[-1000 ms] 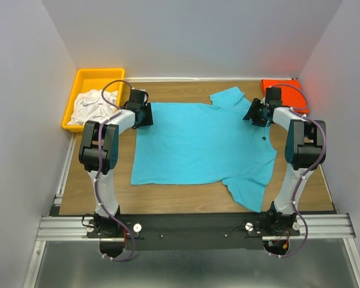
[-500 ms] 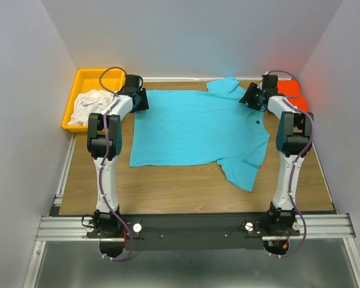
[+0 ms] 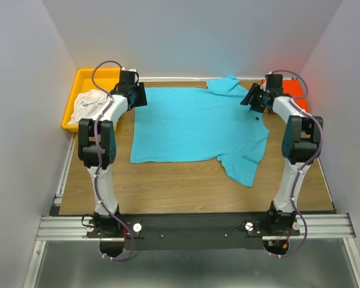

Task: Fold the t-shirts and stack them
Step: Fold the tshirt

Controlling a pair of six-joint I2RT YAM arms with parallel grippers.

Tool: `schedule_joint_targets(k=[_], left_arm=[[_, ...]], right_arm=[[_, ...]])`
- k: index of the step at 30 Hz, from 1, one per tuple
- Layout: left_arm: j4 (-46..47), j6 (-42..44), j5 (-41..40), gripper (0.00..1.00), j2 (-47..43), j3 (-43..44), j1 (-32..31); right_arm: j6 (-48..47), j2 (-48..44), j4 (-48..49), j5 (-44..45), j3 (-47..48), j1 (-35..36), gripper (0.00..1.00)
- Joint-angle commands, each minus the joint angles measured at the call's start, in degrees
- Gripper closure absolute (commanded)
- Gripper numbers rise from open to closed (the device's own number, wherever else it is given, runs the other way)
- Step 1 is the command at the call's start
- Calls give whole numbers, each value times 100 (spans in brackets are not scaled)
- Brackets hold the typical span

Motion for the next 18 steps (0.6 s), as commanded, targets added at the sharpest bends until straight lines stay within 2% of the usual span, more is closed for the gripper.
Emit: schedule_joint_targets(k=[1, 5, 8, 15, 18], left_arm=[[360, -55, -392, 34, -1286, -741, -239], [386, -73, -374, 35, -2226, -1646, -687], [430, -56, -374, 36, -2726, -2628, -1186], [483, -240, -76, 41, -3414, -3843, -2144], [491, -450, -189, 41, -3669, -4116, -2480]], right_arm=[[-21, -1223, -121, 224, -1119, 134, 35], [-153, -2225, -297, 391, -2271, 406, 36], [-320, -2920, -769, 951, -3148, 949, 37], [215, -4458, -1447, 1385, -4785, 1733, 43], [382, -4836, -1615, 1306, -5023, 2022, 44]])
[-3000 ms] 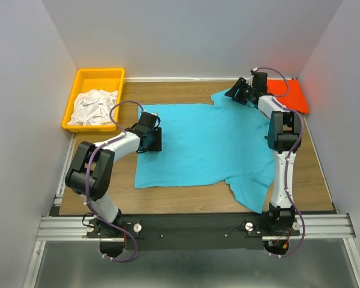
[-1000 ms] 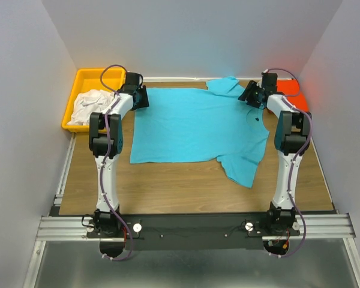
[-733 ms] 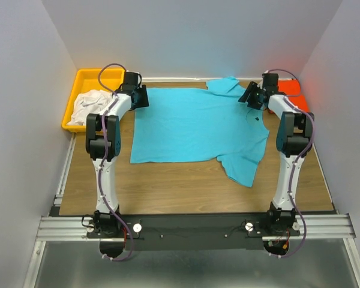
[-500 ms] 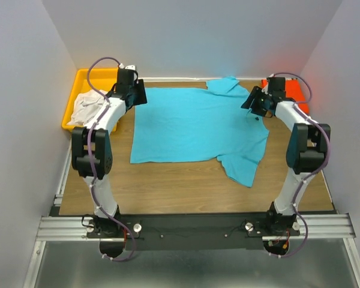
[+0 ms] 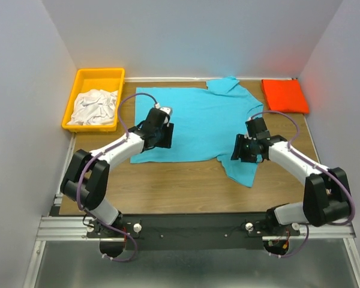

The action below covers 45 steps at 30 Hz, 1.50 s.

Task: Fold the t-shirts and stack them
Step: Fold the tshirt

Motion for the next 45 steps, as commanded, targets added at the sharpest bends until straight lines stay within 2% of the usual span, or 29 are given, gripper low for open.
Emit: schedule_joint_targets(k=[1, 7, 9, 18, 23, 27, 31, 35, 38, 42, 45], left_arm=[[74, -383, -98, 41, -574, -290, -454], [65, -1435, -195, 41, -724, -677, -710], [30, -1771, 23, 41, -777, -791, -719], [214, -2615, -63, 41, -566, -686, -1544], [250, -2625, -177, 41, -443, -519, -1686], [57, -2353, -283, 41, -224, -247, -1712], [-93, -2045, -335, 41, -56, -36, -1756], [-268, -1887, -607, 41, -126, -44, -1739], [-365, -1887, -951, 41, -362, -255, -1616], [-330, -1791, -890, 41, -767, -895, -984], [-234, -1606, -881, 41, -935, -1160, -422]], right_arm=[[311, -463, -442, 269, -327, 321, 44], [381, -561, -460, 189, -635, 769, 45], [451, -569, -442, 146, -618, 953, 46], [751, -842, -398, 919, -855, 1666, 48], [662, -684, -407, 1323, -715, 1877, 51], [662, -447, -459, 1570, -495, 2017, 62], [689, -52, -521, 1789, -302, 2141, 66], [715, 125, -678, 1974, -108, 2167, 71], [707, -6, -767, 2369, -12, 2150, 71], [619, -112, -952, 2651, 173, 1931, 69], [522, -113, -934, 2441, 208, 1502, 67]])
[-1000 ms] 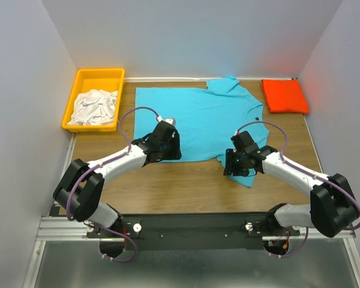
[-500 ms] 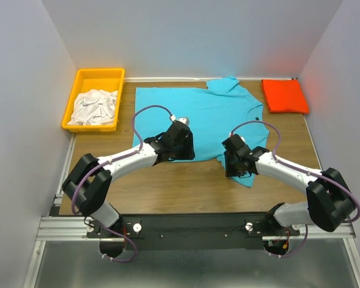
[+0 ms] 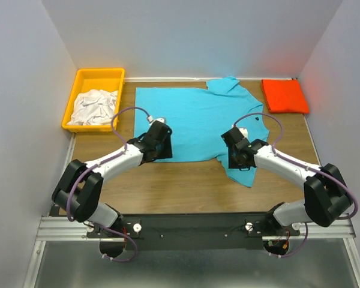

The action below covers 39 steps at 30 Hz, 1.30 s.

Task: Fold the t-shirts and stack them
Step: Fold the tshirt

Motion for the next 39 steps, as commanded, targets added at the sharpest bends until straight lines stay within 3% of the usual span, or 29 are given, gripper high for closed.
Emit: schedule_joint_targets(k=[1, 9, 22, 30, 39], left_arm=[[-13, 402, -238, 41, -310, -417, 685], [128, 843, -150, 41, -55, -453, 1354], [-91, 1203, -97, 41, -626, -664, 2181], [-153, 1011, -176, 40, -802, -831, 2436], [-733, 527, -405, 40, -661, -752, 2445]], right_arm=[[-127, -23, -158, -28, 198, -550, 67], [127, 276, 132, -1085, -197, -965, 67], [751, -619, -113, -2395, -1200, -956, 57], [743, -954, -808, -1824, -236, -973, 53], [312, -444, -817, -981, 645, -1395, 53]])
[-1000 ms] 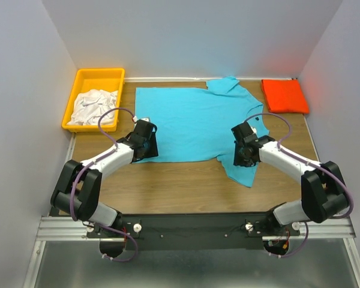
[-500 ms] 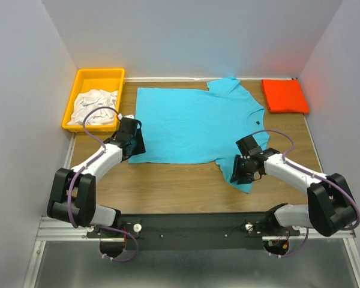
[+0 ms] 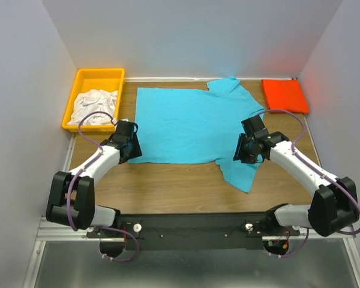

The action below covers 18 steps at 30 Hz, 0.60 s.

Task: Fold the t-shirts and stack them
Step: Fold the tshirt

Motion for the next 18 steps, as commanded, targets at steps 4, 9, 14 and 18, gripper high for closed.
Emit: schedule_joint_targets(k=[4, 9, 14, 18], left_arm=[[-550, -422, -333, 41, 38, 90, 38], [-674, -431, -456, 41, 327, 283, 38], [-665, -528, -615, 41, 504, 248, 38], [-481, -581, -597, 42, 635, 178, 38]], right_arm=[[-397, 282, -50, 796, 327, -218, 53], [-520, 291, 178, 831, 231, -297, 53], [-608, 177, 311, 700, 46, -349, 53], [-652, 54, 425, 506, -130, -385, 53]])
